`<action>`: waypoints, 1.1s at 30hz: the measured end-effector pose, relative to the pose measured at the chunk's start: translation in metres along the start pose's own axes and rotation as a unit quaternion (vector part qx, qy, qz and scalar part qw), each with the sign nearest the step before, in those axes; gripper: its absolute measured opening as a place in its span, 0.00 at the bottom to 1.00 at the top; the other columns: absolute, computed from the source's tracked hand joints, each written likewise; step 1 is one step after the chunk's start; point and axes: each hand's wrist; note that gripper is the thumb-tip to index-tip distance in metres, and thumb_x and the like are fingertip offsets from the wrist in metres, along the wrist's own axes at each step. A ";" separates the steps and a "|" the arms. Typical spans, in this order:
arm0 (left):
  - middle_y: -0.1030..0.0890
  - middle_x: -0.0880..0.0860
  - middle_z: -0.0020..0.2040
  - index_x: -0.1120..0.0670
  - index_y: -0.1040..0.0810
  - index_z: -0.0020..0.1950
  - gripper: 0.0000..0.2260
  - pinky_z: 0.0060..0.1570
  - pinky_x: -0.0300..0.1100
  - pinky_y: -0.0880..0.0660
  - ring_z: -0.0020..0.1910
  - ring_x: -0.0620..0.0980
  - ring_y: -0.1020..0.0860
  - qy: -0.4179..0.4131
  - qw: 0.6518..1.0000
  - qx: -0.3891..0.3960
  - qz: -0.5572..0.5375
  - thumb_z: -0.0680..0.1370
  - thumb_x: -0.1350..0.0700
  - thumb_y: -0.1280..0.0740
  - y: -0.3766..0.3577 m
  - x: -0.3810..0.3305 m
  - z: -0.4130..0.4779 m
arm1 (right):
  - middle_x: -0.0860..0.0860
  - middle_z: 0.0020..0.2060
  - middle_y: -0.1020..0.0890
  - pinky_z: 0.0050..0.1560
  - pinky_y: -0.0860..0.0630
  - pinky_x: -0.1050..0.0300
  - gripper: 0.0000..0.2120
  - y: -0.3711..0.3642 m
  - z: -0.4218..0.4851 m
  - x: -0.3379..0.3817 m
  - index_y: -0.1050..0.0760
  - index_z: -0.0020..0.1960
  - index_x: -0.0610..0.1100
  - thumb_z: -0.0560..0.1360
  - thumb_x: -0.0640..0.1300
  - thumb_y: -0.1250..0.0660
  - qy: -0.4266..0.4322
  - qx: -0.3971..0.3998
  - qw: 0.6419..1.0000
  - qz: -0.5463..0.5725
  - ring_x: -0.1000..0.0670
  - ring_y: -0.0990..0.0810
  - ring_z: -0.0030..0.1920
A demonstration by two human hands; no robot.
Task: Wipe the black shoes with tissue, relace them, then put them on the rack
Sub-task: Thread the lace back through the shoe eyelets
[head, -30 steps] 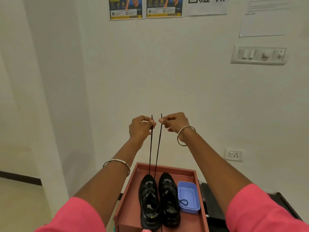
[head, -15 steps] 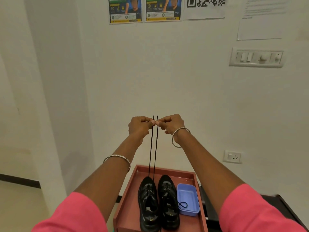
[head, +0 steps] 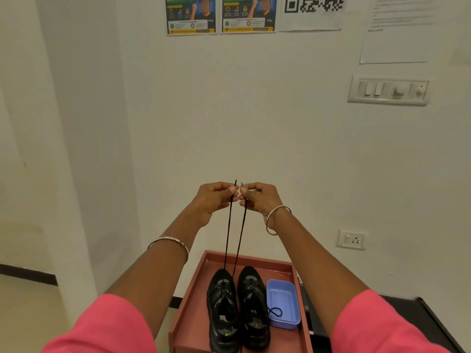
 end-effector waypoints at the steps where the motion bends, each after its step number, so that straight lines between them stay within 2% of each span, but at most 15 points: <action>1: 0.15 0.56 0.49 0.58 0.18 0.59 0.09 0.55 0.43 0.21 0.46 0.49 0.15 0.006 1.000 0.012 -0.025 0.78 0.60 0.30 0.000 0.001 -0.001 | 0.39 0.40 0.16 0.42 0.18 0.57 0.08 -0.001 -0.003 -0.001 0.20 0.54 0.32 0.77 0.36 0.29 -0.006 0.010 1.000 0.023 0.47 0.18 0.34; 3: 0.15 0.57 0.49 0.59 0.20 0.61 0.12 0.52 0.43 0.20 0.46 0.50 0.16 0.028 0.997 0.021 -0.065 0.77 0.60 0.29 -0.001 0.002 -0.001 | 0.39 0.39 0.16 0.42 0.18 0.58 0.08 -0.003 -0.006 -0.002 0.20 0.53 0.30 0.77 0.35 0.29 -0.011 0.019 0.998 0.060 0.47 0.18 0.35; 5: 0.14 0.56 0.49 0.59 0.19 0.60 0.12 0.55 0.44 0.21 0.48 0.50 0.16 0.057 0.994 0.035 -0.083 0.77 0.59 0.28 -0.001 0.001 -0.002 | 0.39 0.40 0.17 0.44 0.18 0.58 0.06 -0.001 -0.009 -0.004 0.19 0.51 0.31 0.76 0.35 0.29 -0.010 0.026 0.996 0.081 0.47 0.18 0.37; 10: 0.14 0.54 0.50 0.57 0.17 0.57 0.09 0.56 0.45 0.21 0.50 0.50 0.16 0.083 0.992 0.050 -0.079 0.77 0.59 0.28 -0.003 -0.001 -0.001 | 0.41 0.41 0.17 0.48 0.17 0.56 0.08 0.007 -0.010 -0.005 0.19 0.53 0.32 0.77 0.37 0.30 -0.013 0.048 0.996 0.079 0.47 0.19 0.39; 13: 0.14 0.54 0.47 0.57 0.17 0.53 0.06 0.54 0.44 0.20 0.47 0.49 0.16 0.080 0.994 0.035 -0.063 0.77 0.61 0.28 -0.006 -0.002 0.000 | 0.42 0.40 0.16 0.48 0.18 0.56 0.12 0.010 -0.011 -0.005 0.19 0.53 0.31 0.79 0.42 0.30 -0.017 0.063 0.996 0.068 0.48 0.19 0.39; 16: 0.15 0.57 0.43 0.59 0.18 0.49 0.03 0.47 0.42 0.19 0.40 0.49 0.17 0.041 0.999 0.008 -0.021 0.76 0.62 0.28 -0.010 -0.004 -0.002 | 0.44 0.39 0.16 0.46 0.19 0.55 0.16 0.010 -0.012 -0.006 0.18 0.52 0.34 0.78 0.48 0.30 -0.023 0.061 0.996 0.065 0.51 0.19 0.36; 19: 0.15 0.61 0.44 0.62 0.19 0.46 0.05 0.45 0.43 0.17 0.37 0.51 0.18 -0.027 0.999 -0.012 0.046 0.74 0.62 0.26 -0.014 -0.005 -0.003 | 0.45 0.39 0.16 0.40 0.20 0.56 0.11 0.004 -0.010 -0.007 0.18 0.50 0.37 0.79 0.46 0.30 -0.018 0.020 0.998 0.050 0.51 0.23 0.31; 22: 0.14 0.57 0.40 0.61 0.18 0.44 0.06 0.42 0.41 0.17 0.35 0.50 0.16 -0.120 0.980 -0.054 0.152 0.73 0.60 0.24 -0.019 -0.001 0.000 | 0.47 0.38 0.19 0.33 0.25 0.58 0.09 -0.004 -0.007 -0.006 0.20 0.48 0.38 0.80 0.44 0.35 -0.025 -0.008 0.999 0.017 0.52 0.28 0.29; 24: 0.15 0.51 0.37 0.58 0.19 0.42 0.04 0.41 0.40 0.19 0.34 0.46 0.16 -0.199 0.944 -0.075 0.251 0.73 0.60 0.25 -0.021 0.004 0.002 | 0.46 0.36 0.24 0.29 0.30 0.58 0.10 -0.009 -0.006 -0.005 0.23 0.44 0.40 0.80 0.43 0.39 -0.028 -0.023 0.999 -0.025 0.52 0.31 0.28; 26: 0.18 0.48 0.39 0.56 0.20 0.41 0.04 0.40 0.42 0.21 0.34 0.44 0.18 -0.271 0.897 -0.080 0.341 0.73 0.62 0.26 -0.022 0.010 0.003 | 0.44 0.35 0.27 0.27 0.36 0.59 0.10 -0.013 -0.004 -0.005 0.27 0.39 0.41 0.78 0.41 0.42 -0.050 -0.047 0.996 -0.064 0.51 0.34 0.28; 29: 0.22 0.50 0.42 0.55 0.21 0.43 0.09 0.36 0.44 0.24 0.35 0.49 0.23 -0.401 0.780 -0.054 0.478 0.73 0.69 0.30 -0.018 0.022 0.001 | 0.44 0.31 0.29 0.22 0.40 0.62 0.08 -0.013 -0.003 -0.003 0.28 0.39 0.39 0.76 0.37 0.42 -0.140 -0.055 0.988 -0.042 0.52 0.37 0.23; 31: 0.22 0.51 0.40 0.55 0.22 0.47 0.14 0.33 0.45 0.24 0.35 0.50 0.24 -0.459 0.692 -0.015 0.557 0.69 0.72 0.30 -0.015 0.028 -0.001 | 0.47 0.26 0.29 0.21 0.42 0.65 0.09 -0.010 -0.003 0.001 0.29 0.36 0.39 0.75 0.33 0.42 -0.207 -0.031 0.978 -0.018 0.54 0.39 0.19; 33: 0.22 0.52 0.37 0.56 0.21 0.49 0.19 0.30 0.44 0.26 0.32 0.51 0.26 -0.497 0.619 0.001 0.608 0.63 0.75 0.29 -0.011 0.031 -0.003 | 0.49 0.21 0.32 0.22 0.45 0.64 0.13 -0.006 -0.003 0.004 0.33 0.33 0.42 0.74 0.31 0.43 -0.252 -0.001 0.968 -0.019 0.54 0.41 0.18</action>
Point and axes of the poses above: each hand's wrist, its own z-axis towards the middle knuckle, its own y-axis out of the back of the hand, x = y × z
